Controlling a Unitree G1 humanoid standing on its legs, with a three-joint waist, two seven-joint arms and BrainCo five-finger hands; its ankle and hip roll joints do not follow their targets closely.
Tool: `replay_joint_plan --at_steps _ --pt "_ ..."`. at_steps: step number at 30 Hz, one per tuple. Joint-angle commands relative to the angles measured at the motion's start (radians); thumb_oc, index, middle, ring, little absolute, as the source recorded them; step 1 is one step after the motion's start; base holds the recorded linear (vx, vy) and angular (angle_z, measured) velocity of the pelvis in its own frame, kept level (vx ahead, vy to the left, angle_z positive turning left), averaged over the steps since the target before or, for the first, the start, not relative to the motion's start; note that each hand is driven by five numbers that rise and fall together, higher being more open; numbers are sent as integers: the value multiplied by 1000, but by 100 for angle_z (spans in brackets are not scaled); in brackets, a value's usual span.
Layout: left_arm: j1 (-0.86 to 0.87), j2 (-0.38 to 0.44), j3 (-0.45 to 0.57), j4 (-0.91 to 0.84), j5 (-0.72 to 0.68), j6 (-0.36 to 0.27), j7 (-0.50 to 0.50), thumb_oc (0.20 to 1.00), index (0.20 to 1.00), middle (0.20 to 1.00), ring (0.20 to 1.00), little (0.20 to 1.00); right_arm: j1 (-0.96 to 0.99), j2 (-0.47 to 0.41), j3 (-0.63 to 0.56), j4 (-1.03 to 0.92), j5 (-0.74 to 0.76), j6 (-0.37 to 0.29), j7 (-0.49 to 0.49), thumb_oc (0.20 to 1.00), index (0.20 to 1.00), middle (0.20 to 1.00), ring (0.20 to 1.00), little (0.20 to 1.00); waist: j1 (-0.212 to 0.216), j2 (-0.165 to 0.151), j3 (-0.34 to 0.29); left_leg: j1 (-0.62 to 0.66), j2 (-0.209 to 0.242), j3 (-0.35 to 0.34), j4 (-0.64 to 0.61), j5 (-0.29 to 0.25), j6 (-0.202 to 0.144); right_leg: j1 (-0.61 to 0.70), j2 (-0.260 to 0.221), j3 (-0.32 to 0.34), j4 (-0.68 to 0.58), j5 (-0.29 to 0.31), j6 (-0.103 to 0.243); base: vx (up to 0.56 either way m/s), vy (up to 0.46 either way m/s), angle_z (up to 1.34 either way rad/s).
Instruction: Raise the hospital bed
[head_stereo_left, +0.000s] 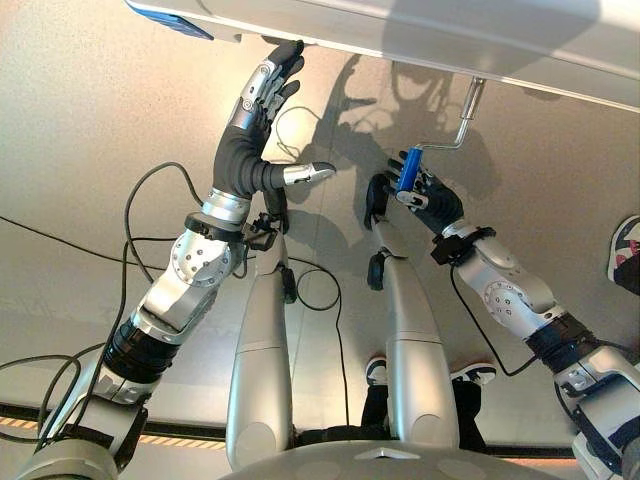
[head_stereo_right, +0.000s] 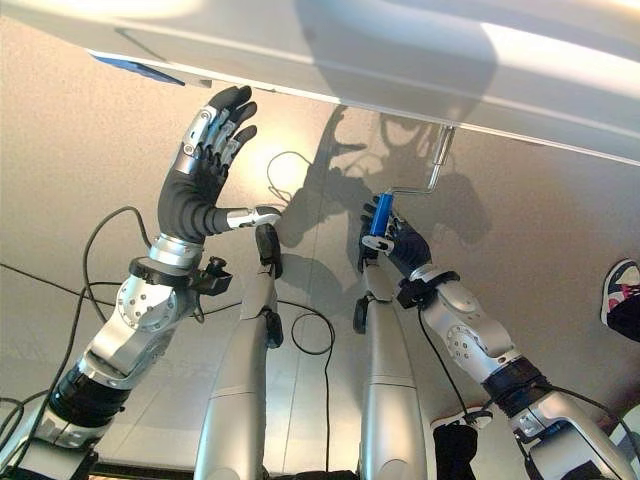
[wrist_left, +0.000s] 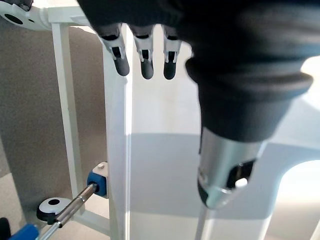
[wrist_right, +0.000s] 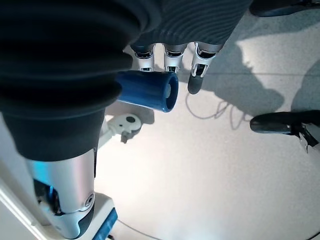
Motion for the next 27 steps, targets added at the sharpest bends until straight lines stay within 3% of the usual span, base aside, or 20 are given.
replay_joint_plan --at_steps 1,6,7,8,9,10,11,12,27 --pt "20 -6 6 -113 29 -35 7 1000 1000 1000 1000 1000 1 -17 33 -111 21 -31 24 1000 1000 1000 1000 1000 -11 2 -20 -13 -9 -39 92 -92 -17 67 -6 0 -109 37 110 0 0 0" --pt "22 -7 7 -114 31 -33 9 1000 1000 1000 1000 1000 -6 -31 43 -137 32 -25 33 1000 1000 1000 1000 1000 -10 0 -20 -16 -10 -40 96 -92 -16 66 -5 1 -107 38 110 0 0 0" --pt "22 -6 7 -111 30 -34 9 1000 1000 1000 1000 1000 -16 -36 47 -136 36 -27 31 790 790 790 790 790 -9 2 -20 -15 -10 -40 96 -92 -15 66 -5 1 -106 39 110 0 0 0" --pt "22 -6 7 -111 30 -34 9 1000 1000 1000 1000 1000 -16 -36 48 -136 36 -27 31 736 736 736 736 736 -9 2 -20 -15 -10 -40 96 -92 -15 66 -5 1 -106 39 110 0 0 0" --pt "24 -5 8 -112 30 -34 9 1000 1000 1000 1000 1000 -27 -34 53 -131 37 -27 32 517 517 517 517 517 -8 2 -20 -14 -11 -41 96 -92 -15 68 -5 1 -107 39 110 0 0 0" --pt "24 -5 8 -113 30 -34 9 1000 1000 1000 1000 1000 -27 -34 54 -131 37 -27 32 485 485 485 485 485 -8 2 -20 -14 -11 -41 96 -92 -15 68 -5 1 -107 39 110 0 0 0" --pt "26 -6 9 -113 29 -34 9 1000 1000 1000 1000 1000 -31 -33 56 -132 37 -26 31 238 238 238 238 238 -8 2 -20 -13 -11 -42 95 -92 -15 68 -5 0 -108 40 110 0 0 0" --pt "29 -5 11 -115 30 -33 8 1000 1000 1000 1000 1000 -39 -35 56 -139 36 -27 32 200 200 200 200 200 -8 2 -20 -14 -10 -41 96 -93 -15 68 -6 -1 -106 40 110 0 0 0" --pt "29 -4 6 -116 25 -34 10 1000 1000 1000 1000 1000 -106 -31 75 -129 33 -28 15 200 200 200 200 200 3 11 -20 -10 -9 -39 94 -93 -15 68 -8 -5 -101 39 111 0 0 0"
